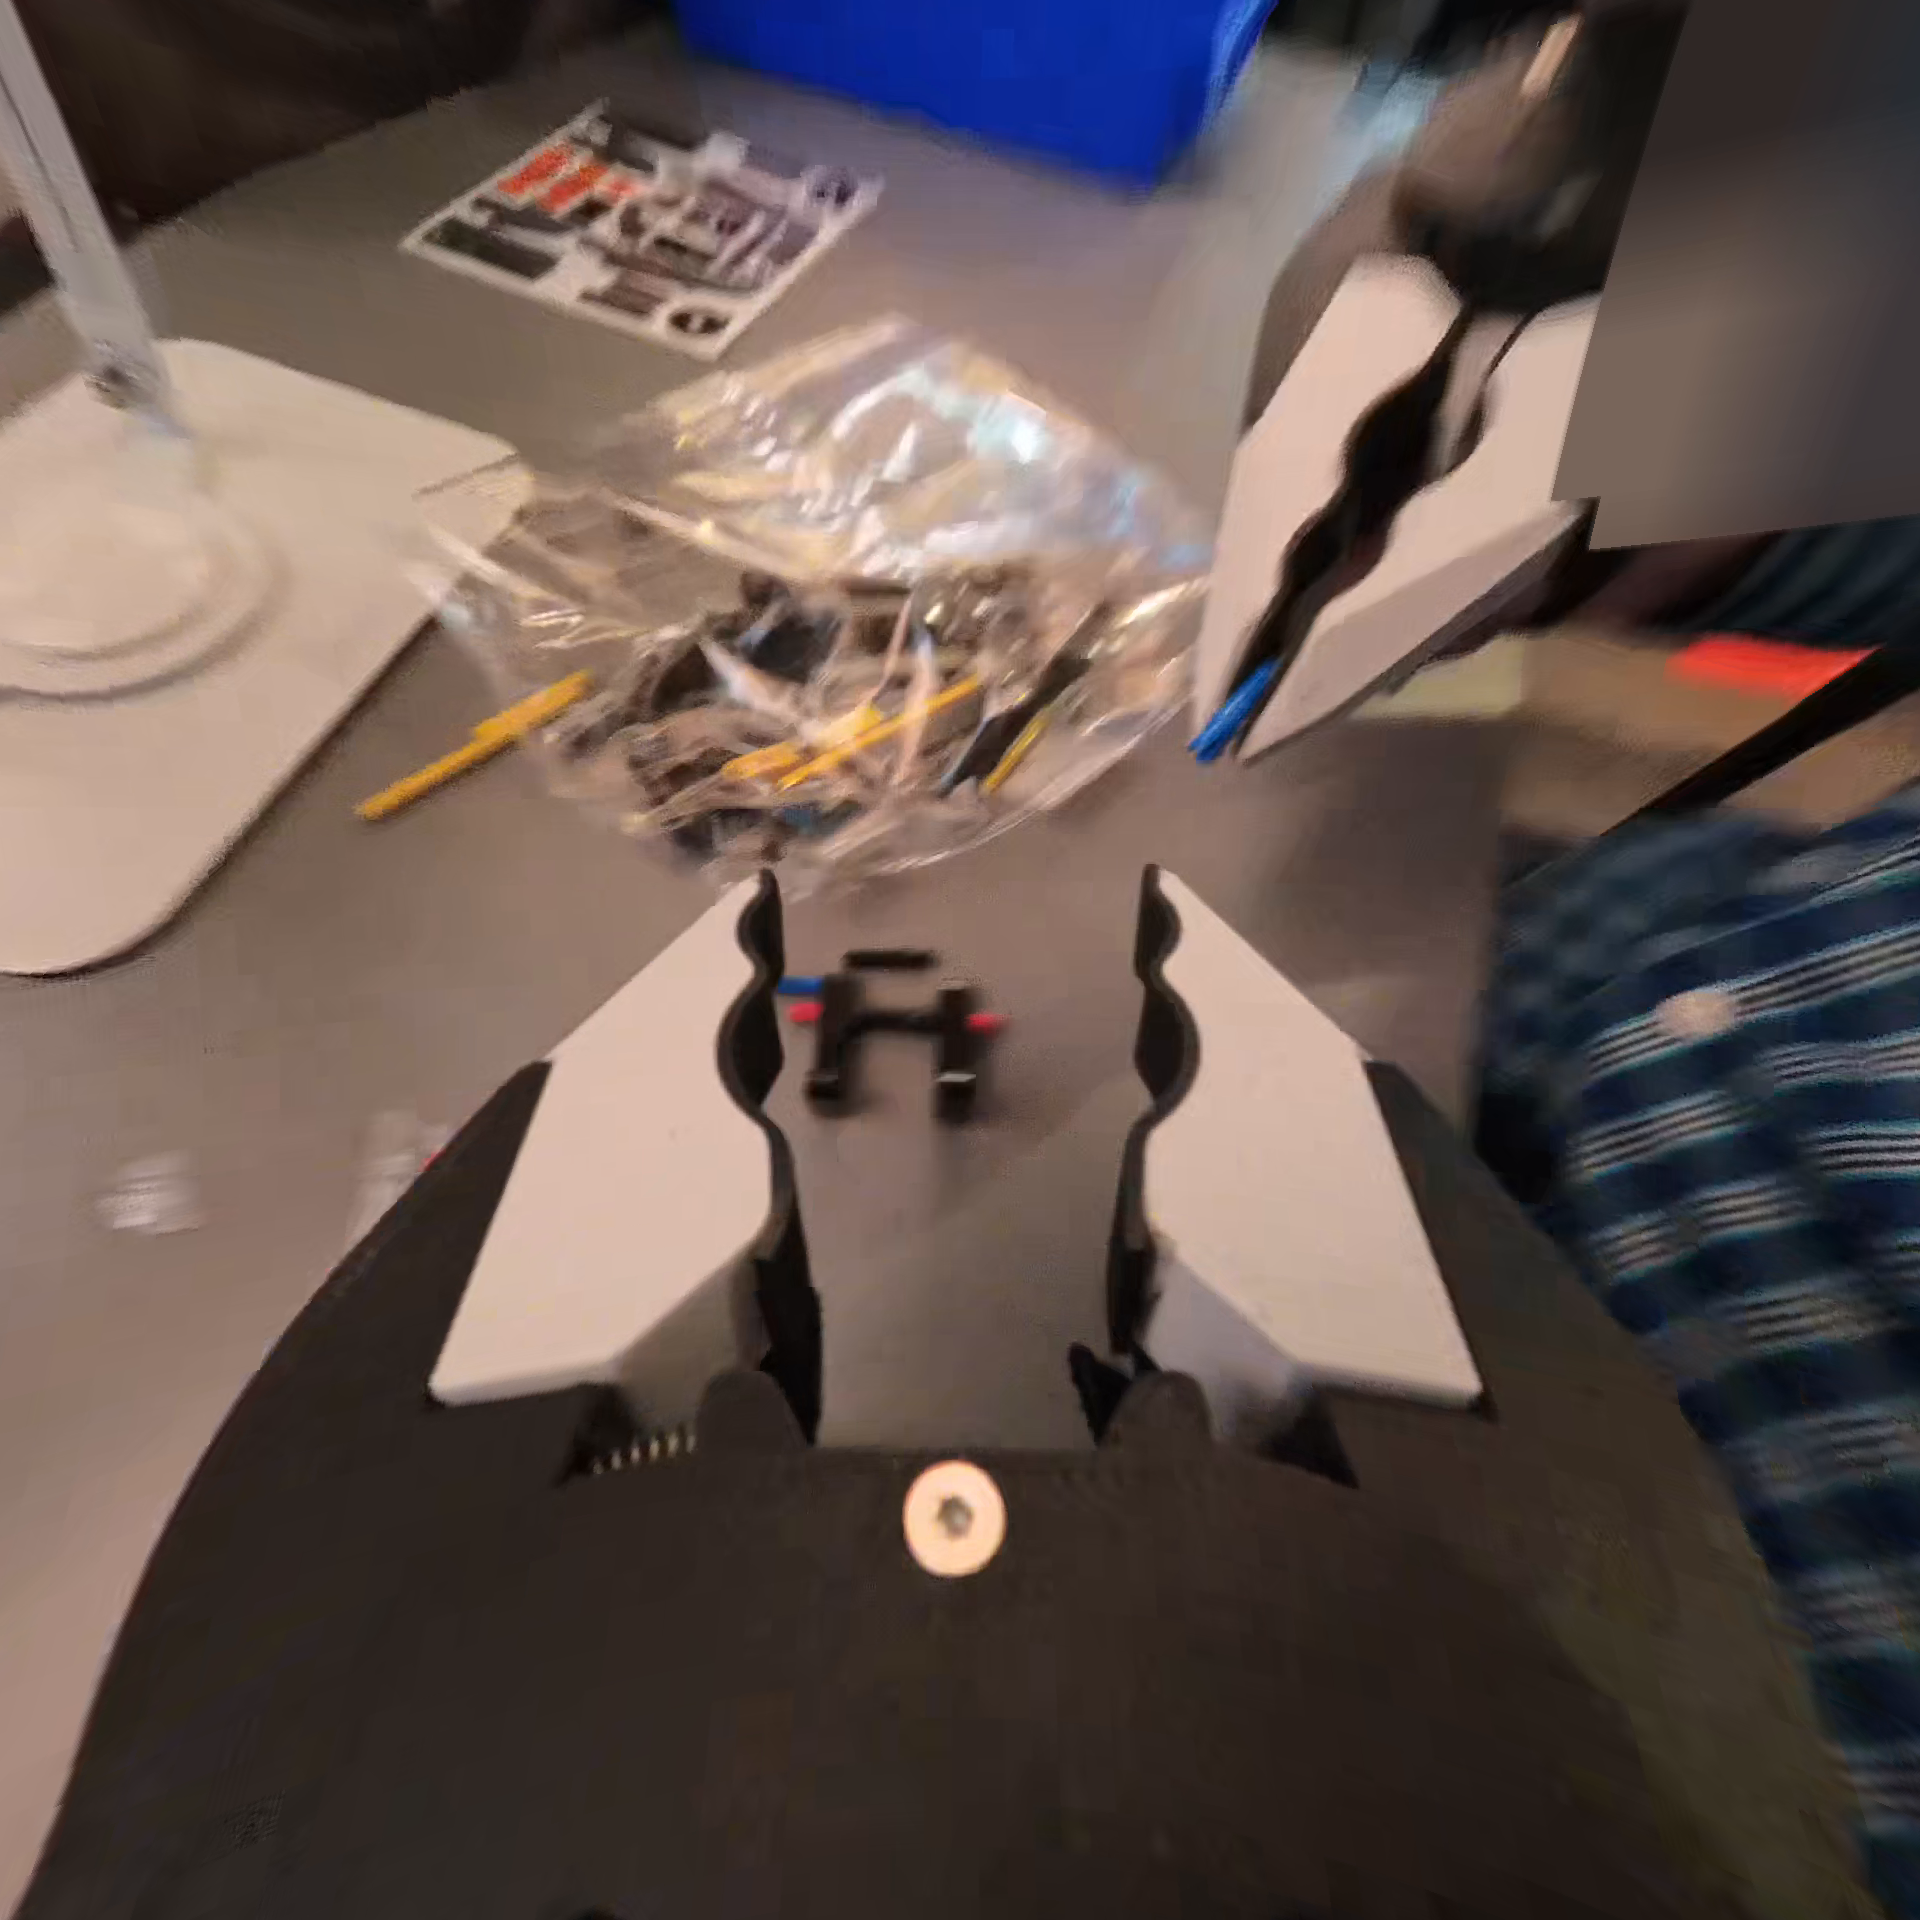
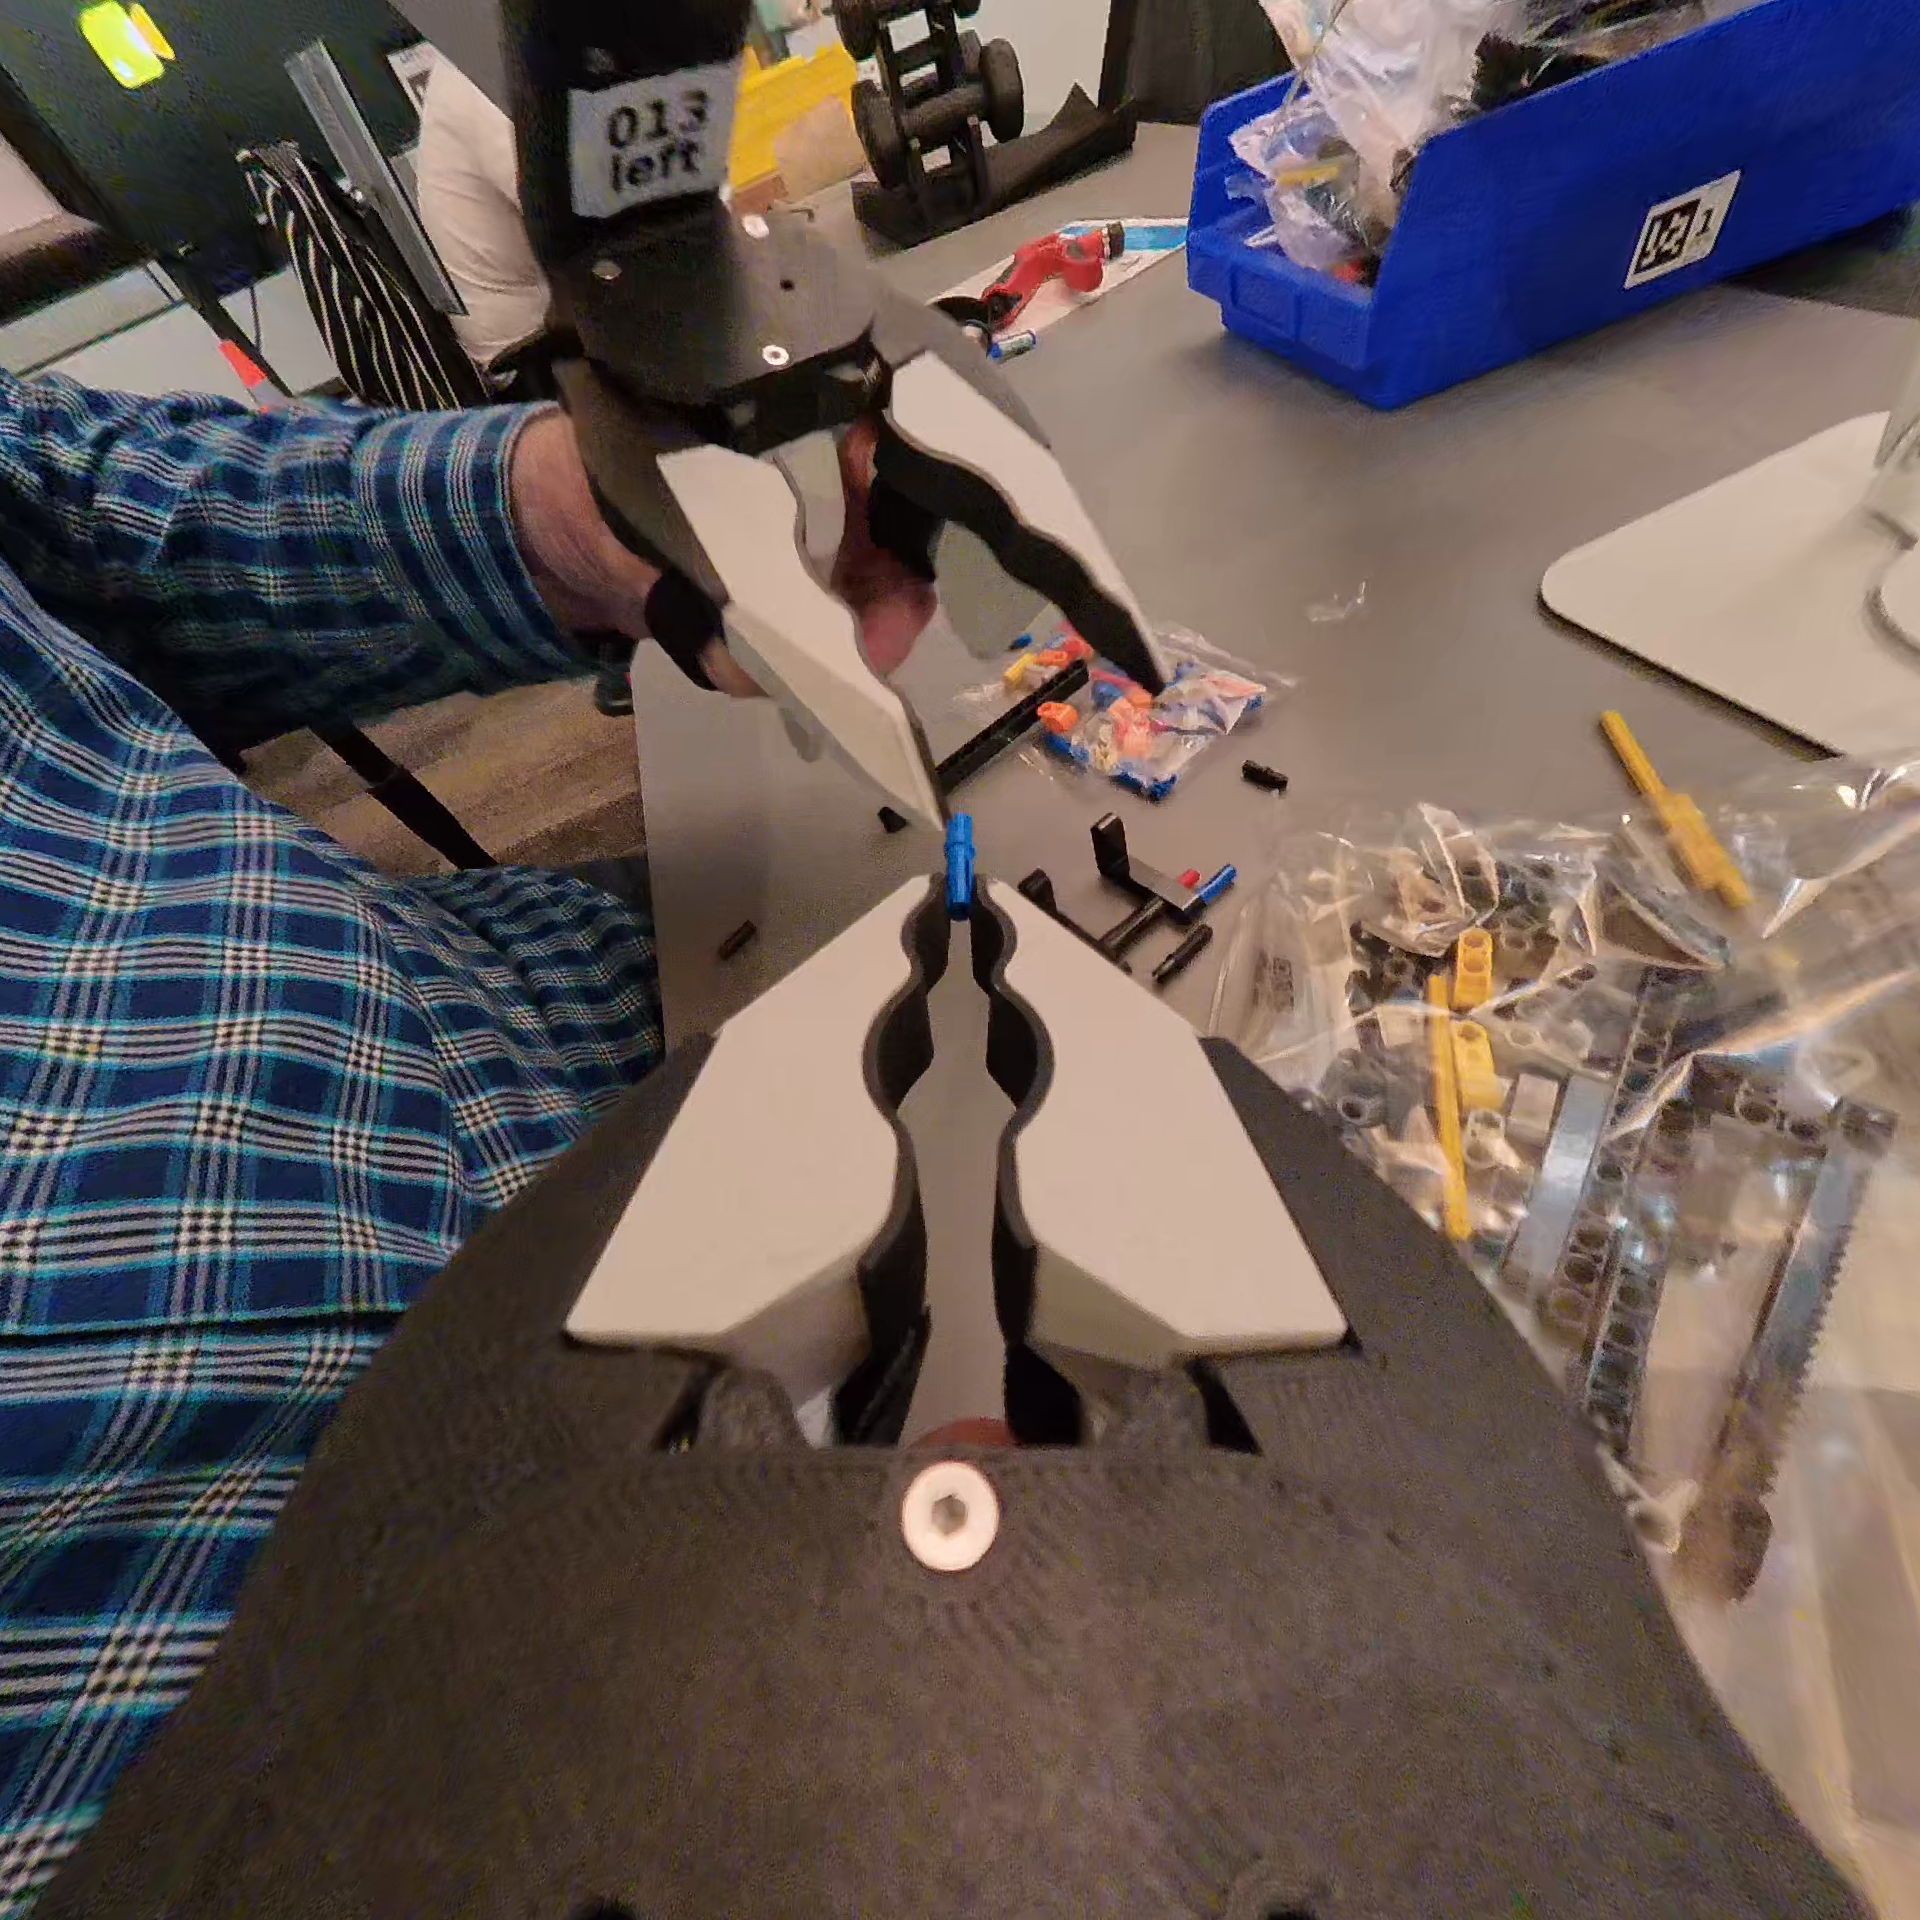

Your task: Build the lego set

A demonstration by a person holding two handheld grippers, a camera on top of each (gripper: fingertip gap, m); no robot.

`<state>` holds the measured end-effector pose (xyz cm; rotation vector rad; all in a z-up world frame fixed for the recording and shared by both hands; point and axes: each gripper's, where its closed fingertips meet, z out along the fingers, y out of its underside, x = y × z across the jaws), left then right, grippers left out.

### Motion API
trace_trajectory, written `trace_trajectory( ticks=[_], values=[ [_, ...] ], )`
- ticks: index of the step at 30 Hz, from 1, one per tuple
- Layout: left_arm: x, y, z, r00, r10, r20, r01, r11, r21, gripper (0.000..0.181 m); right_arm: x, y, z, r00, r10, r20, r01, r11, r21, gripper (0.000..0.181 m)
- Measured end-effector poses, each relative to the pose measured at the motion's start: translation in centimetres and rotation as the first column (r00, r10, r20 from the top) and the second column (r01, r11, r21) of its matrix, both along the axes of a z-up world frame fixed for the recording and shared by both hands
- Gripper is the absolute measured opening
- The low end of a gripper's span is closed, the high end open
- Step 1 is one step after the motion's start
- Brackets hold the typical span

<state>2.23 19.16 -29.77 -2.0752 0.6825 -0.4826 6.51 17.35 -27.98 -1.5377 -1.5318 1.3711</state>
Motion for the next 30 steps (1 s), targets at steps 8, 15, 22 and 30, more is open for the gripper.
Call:
trace_trajectory(
  ticks=[8,15,22,30],
  values=[
    [-1.2,0.7,-6.6,0.908,-0.040,-0.418,-0.015,0.992,-0.127,0.061,0.3,-0.2,-1.4,0.999,0.008,0.049,-0.011,0.998,0.064,0.001],
    [-1.7,0.3,-7.4,0.891,-0.051,-0.451,-0.036,0.983,-0.182,0.020,0.5,0.1,-1.9,0.999,-0.001,0.054,-0.003,0.998,0.069,0.001],
    [-1.6,0.4,-6.8,0.907,-0.019,-0.420,-0.053,0.986,-0.159,0.036,0.4,0.3,-3.0,0.995,-0.018,0.095,0.009,0.996,0.094,0.001],
    [-3.4,1.3,-7.3,0.867,-0.071,-0.494,-0.045,0.975,-0.219,0.056,0.4,0.2,-3.2,0.996,-0.008,0.091,-0.001,0.995,0.096,0.001]
  ],
)
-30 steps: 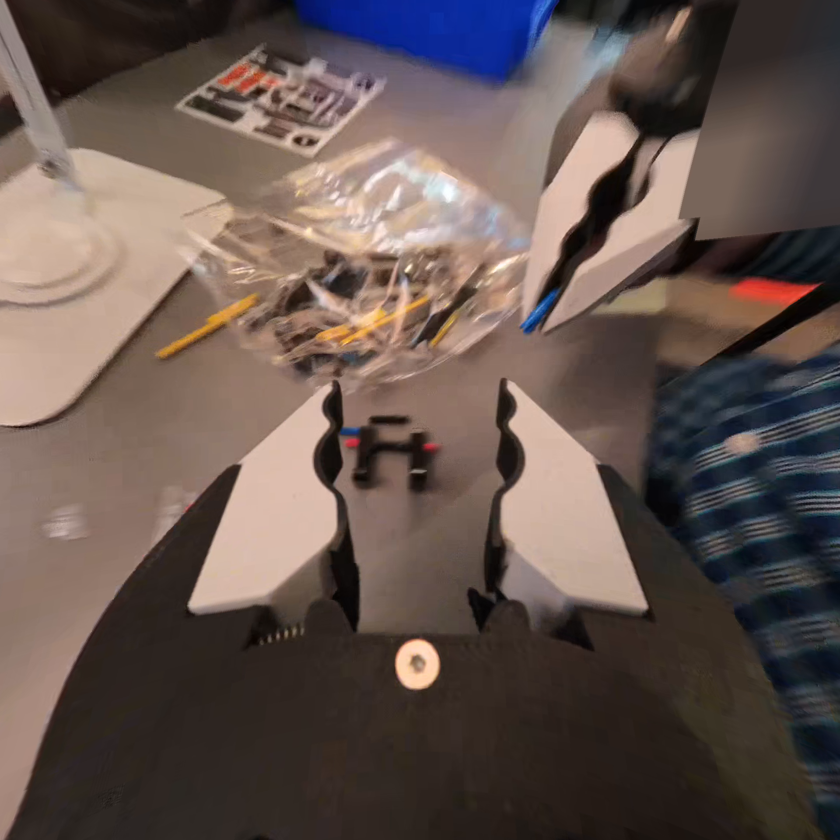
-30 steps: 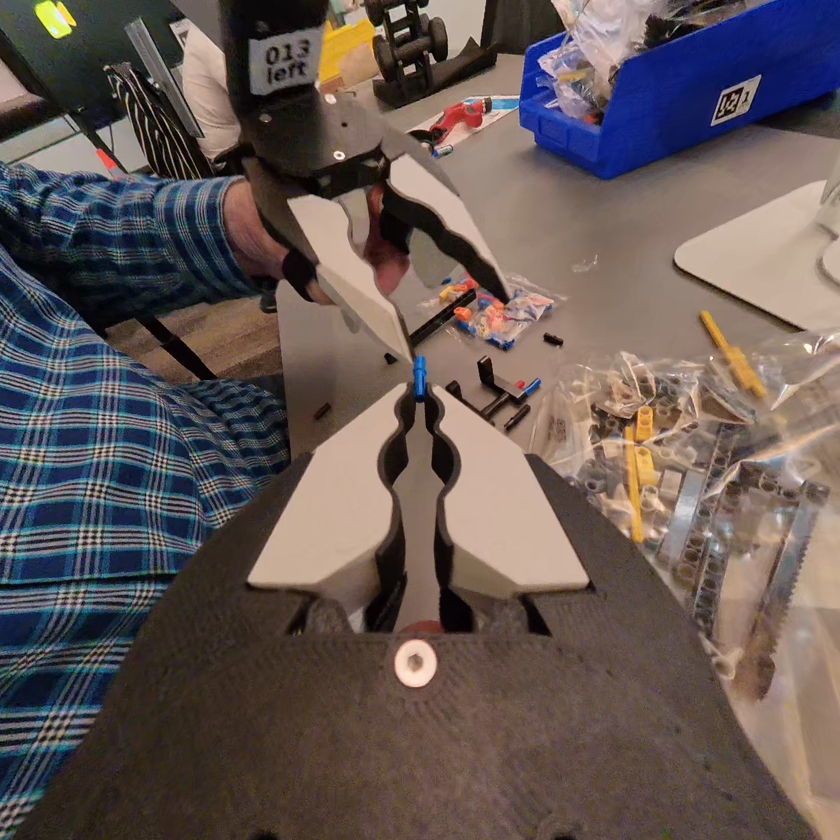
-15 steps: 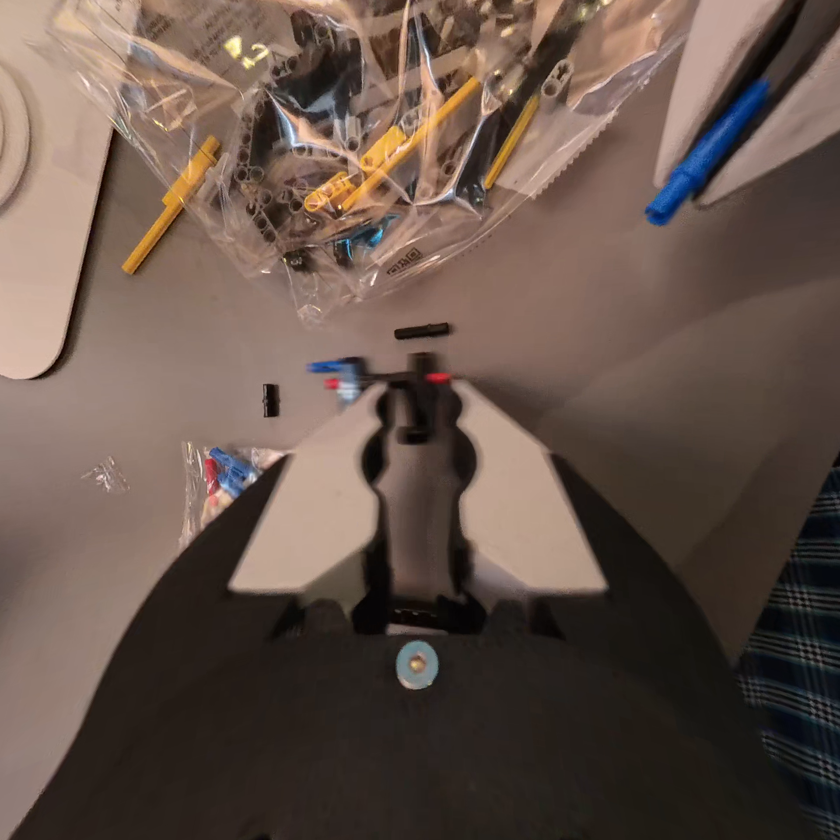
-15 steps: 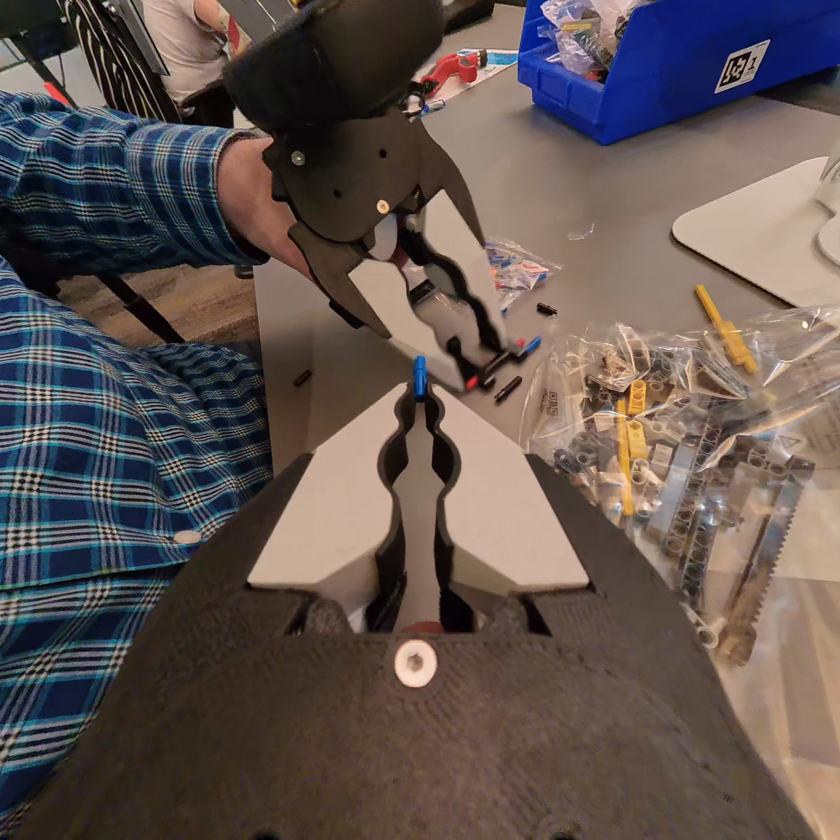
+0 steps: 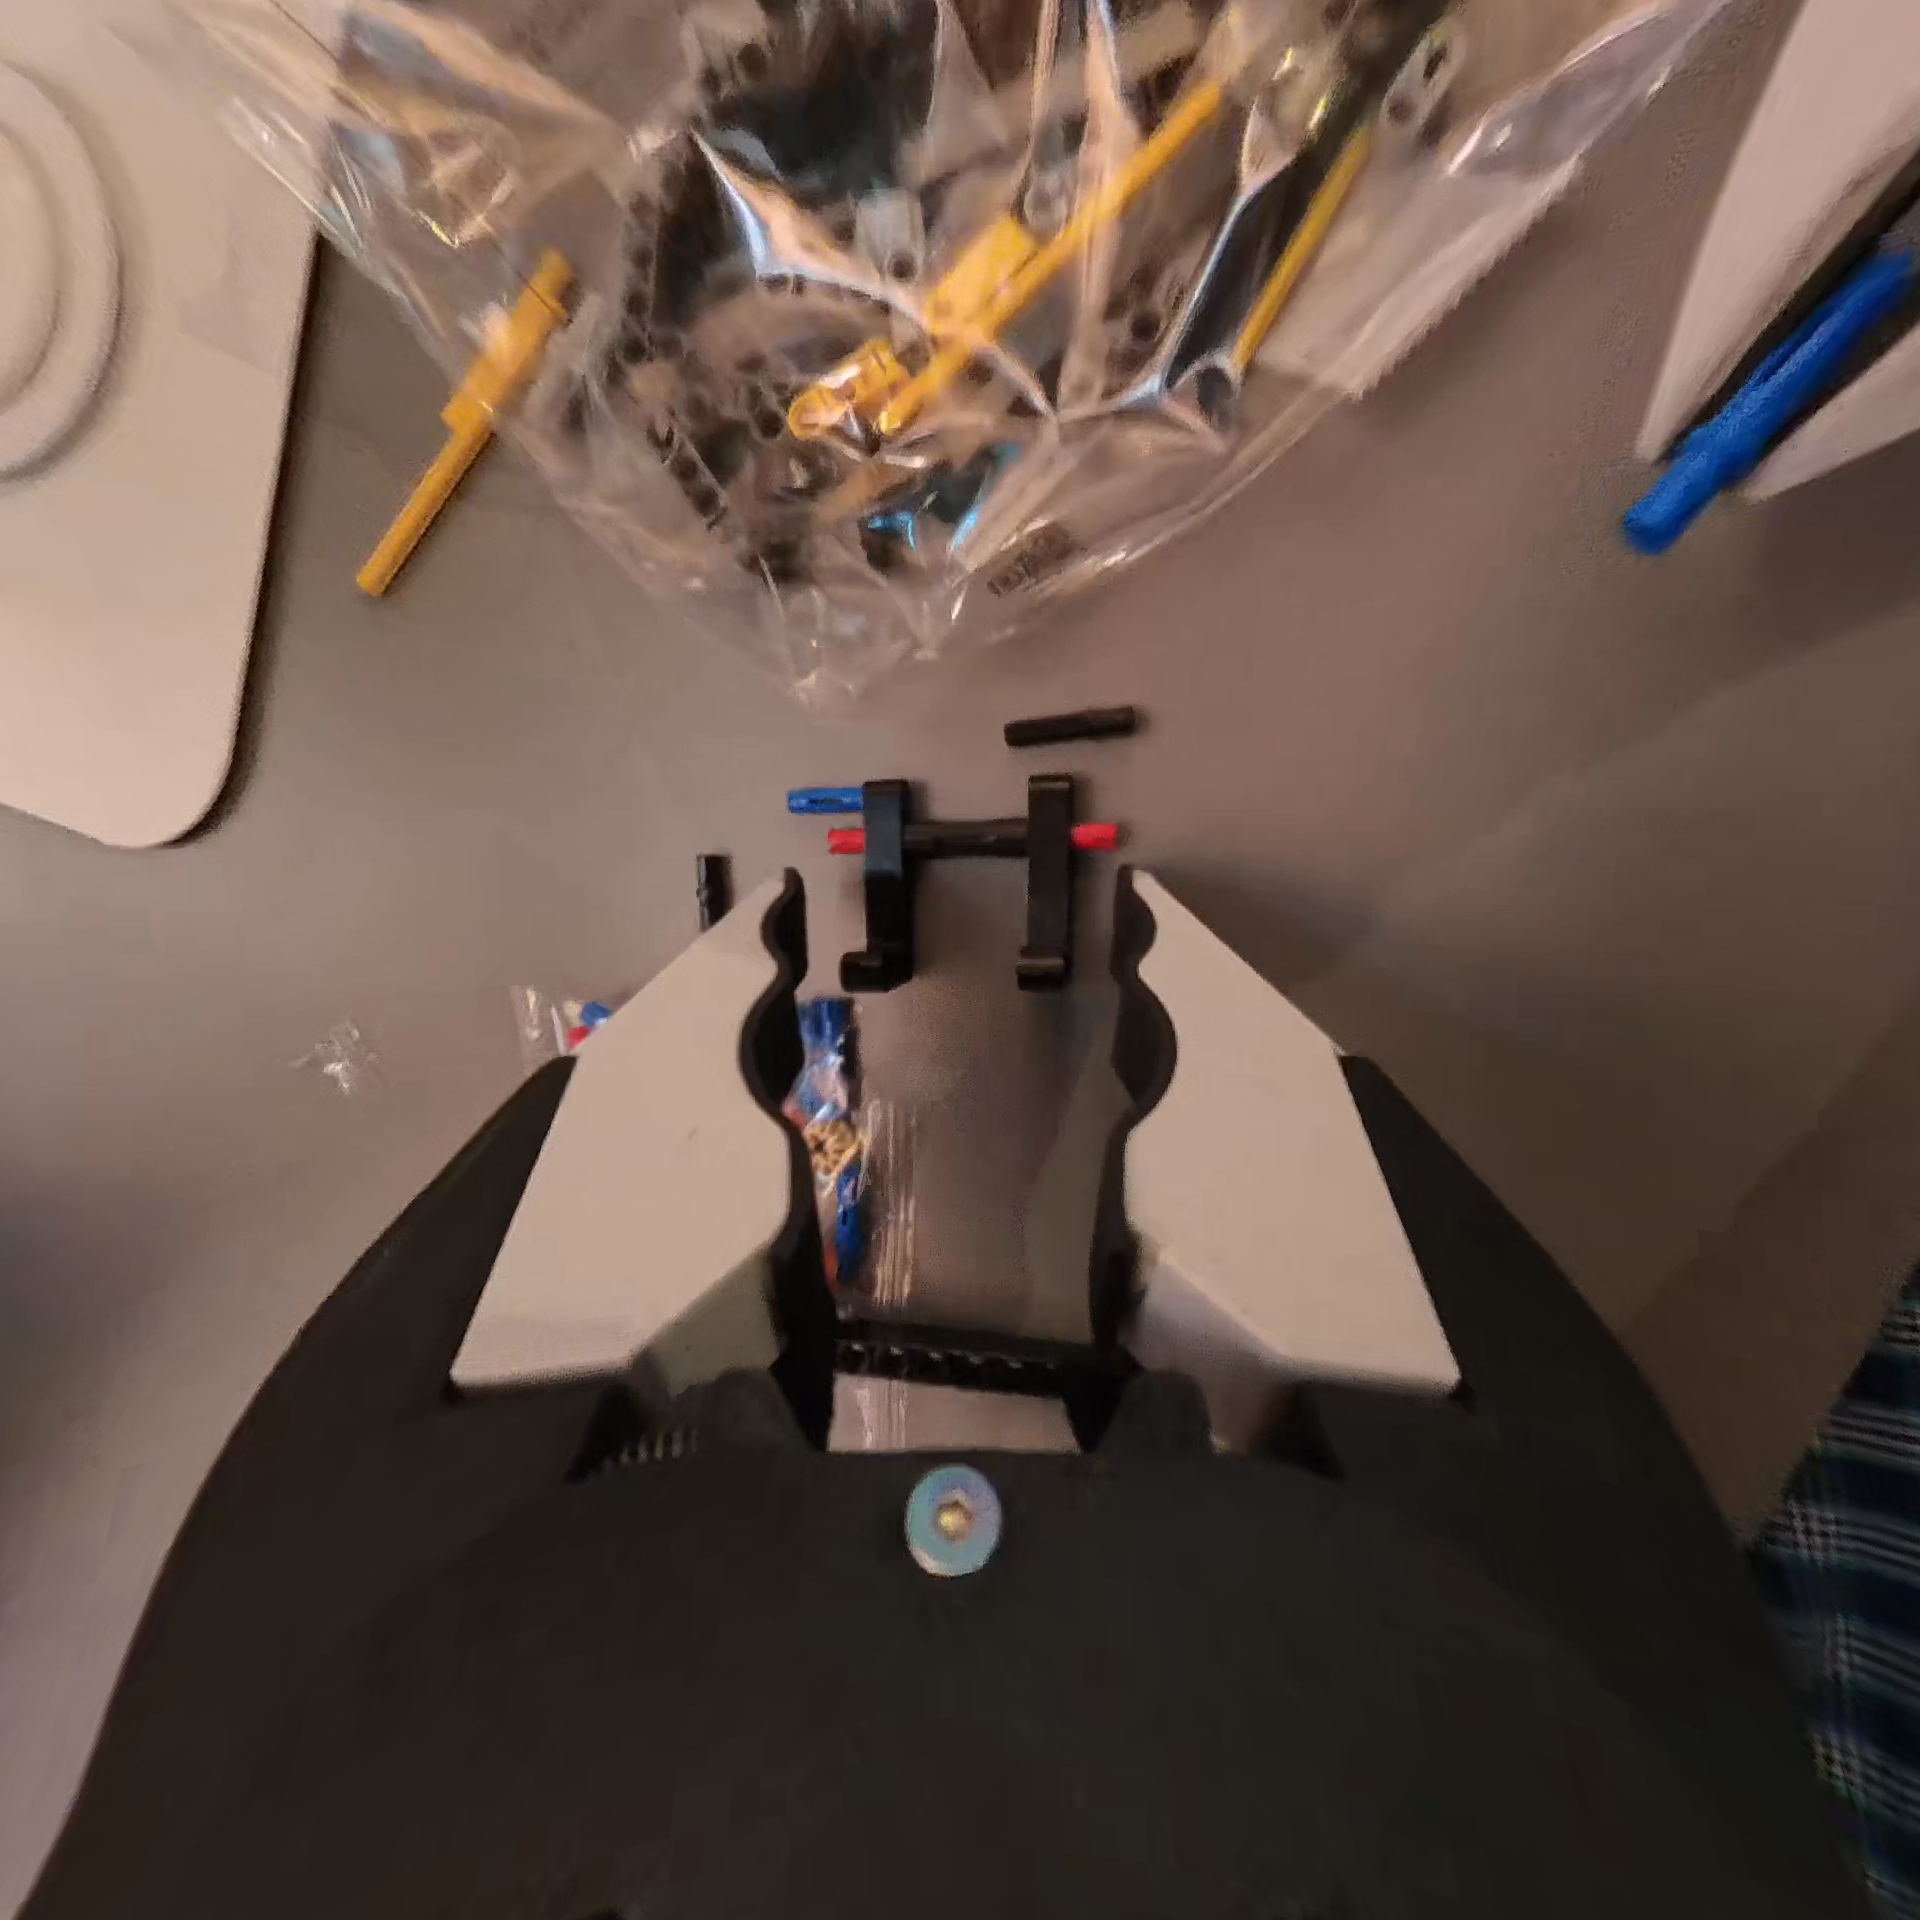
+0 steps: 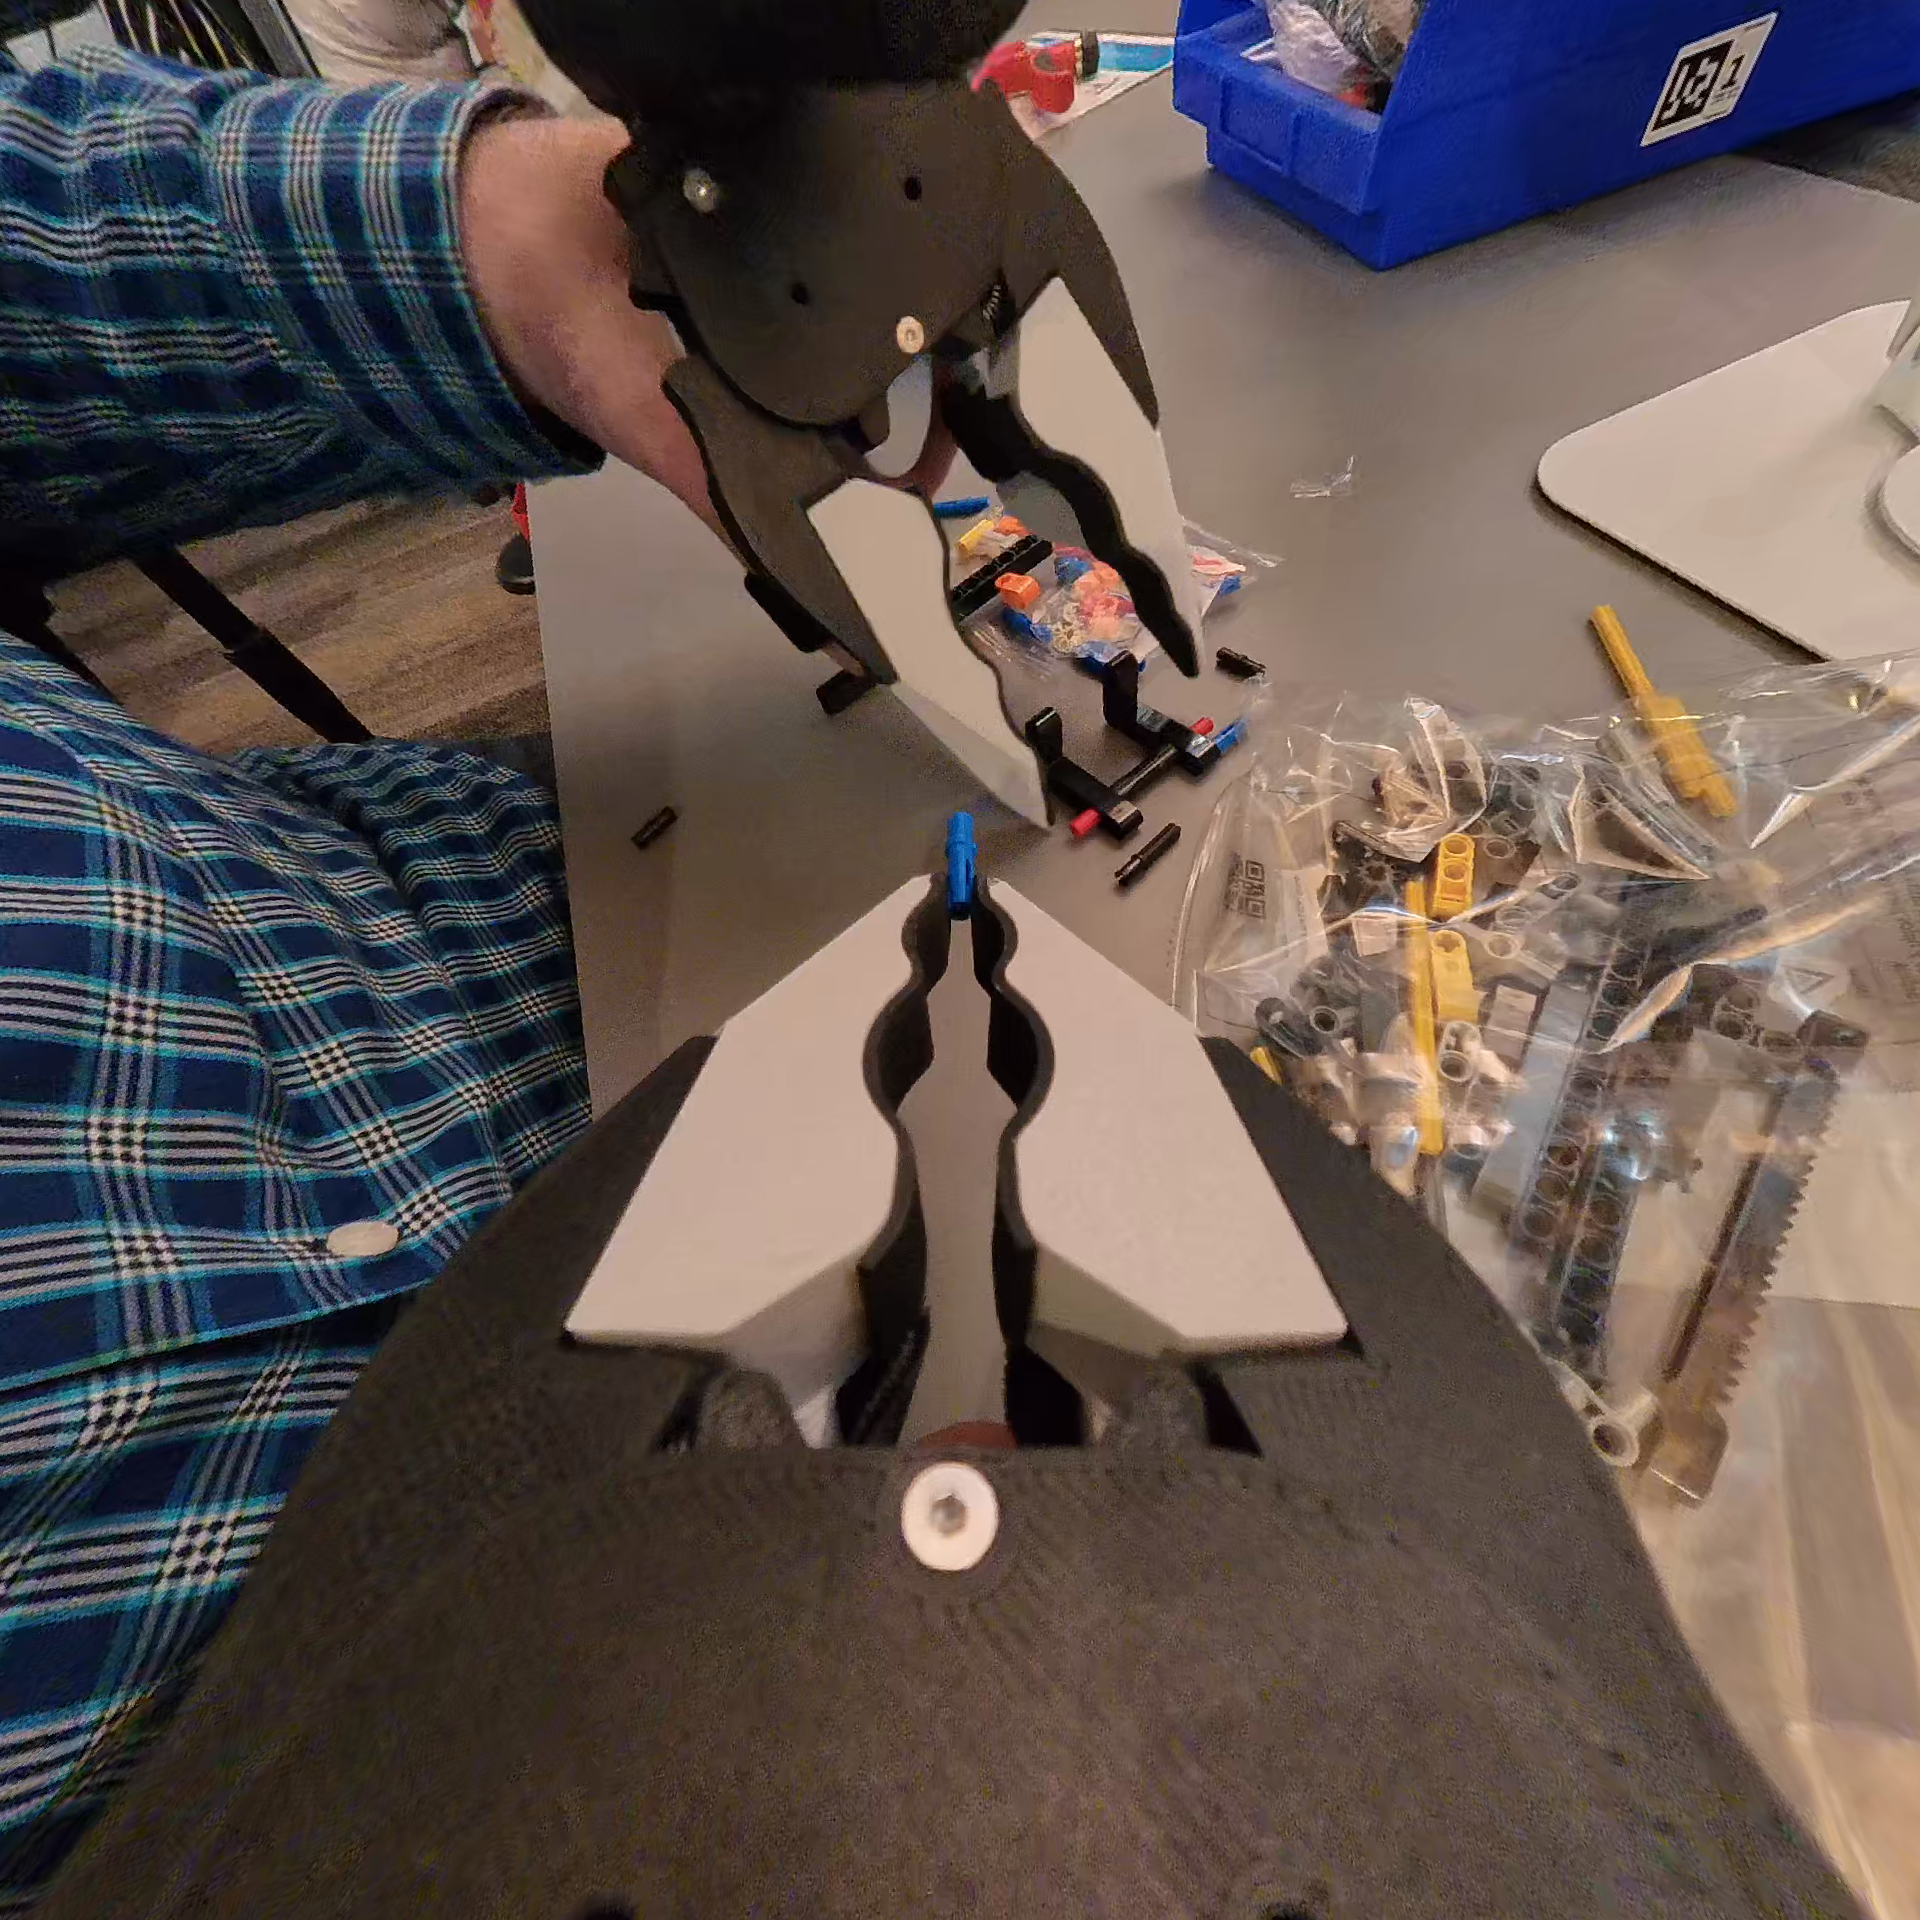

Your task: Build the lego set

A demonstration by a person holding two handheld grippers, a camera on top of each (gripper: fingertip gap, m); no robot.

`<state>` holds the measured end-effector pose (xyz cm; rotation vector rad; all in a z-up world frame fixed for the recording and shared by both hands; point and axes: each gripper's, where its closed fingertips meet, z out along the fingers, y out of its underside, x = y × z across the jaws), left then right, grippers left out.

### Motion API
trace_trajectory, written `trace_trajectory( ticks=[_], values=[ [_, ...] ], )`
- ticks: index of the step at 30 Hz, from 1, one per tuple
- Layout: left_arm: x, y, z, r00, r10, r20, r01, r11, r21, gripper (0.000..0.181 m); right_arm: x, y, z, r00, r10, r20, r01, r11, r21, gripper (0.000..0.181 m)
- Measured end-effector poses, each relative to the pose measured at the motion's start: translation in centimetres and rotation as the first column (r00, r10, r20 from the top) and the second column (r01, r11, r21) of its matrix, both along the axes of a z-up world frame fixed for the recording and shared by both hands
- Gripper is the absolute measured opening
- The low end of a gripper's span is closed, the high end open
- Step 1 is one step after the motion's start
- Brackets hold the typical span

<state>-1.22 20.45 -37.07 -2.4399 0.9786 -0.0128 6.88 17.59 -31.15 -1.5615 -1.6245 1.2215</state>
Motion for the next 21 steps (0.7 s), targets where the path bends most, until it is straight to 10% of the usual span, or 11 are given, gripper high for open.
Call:
trace_trajectory(
  ticks=[10,20,21],
  values=[
    [0.0,0.4,0.2,0.999,0.032,0.037,-0.033,0.999,0.026,0.036,-0.2,0.8,-0.4,0.999,-0.034,0.020,0.034,0.999,0.001,0.001],
    [2.1,2.0,6.0,0.909,0.170,0.381,-0.290,0.914,0.284,0.036,-2.5,3.4,0.0,0.979,-0.200,0.043,0.203,0.976,-0.081,0.001],
    [2.1,2.1,6.2,0.901,0.181,0.393,-0.311,0.903,0.297,0.005,-2.7,3.7,0.2,0.976,-0.214,0.039,0.216,0.973,-0.078,0.001]
  ],
)
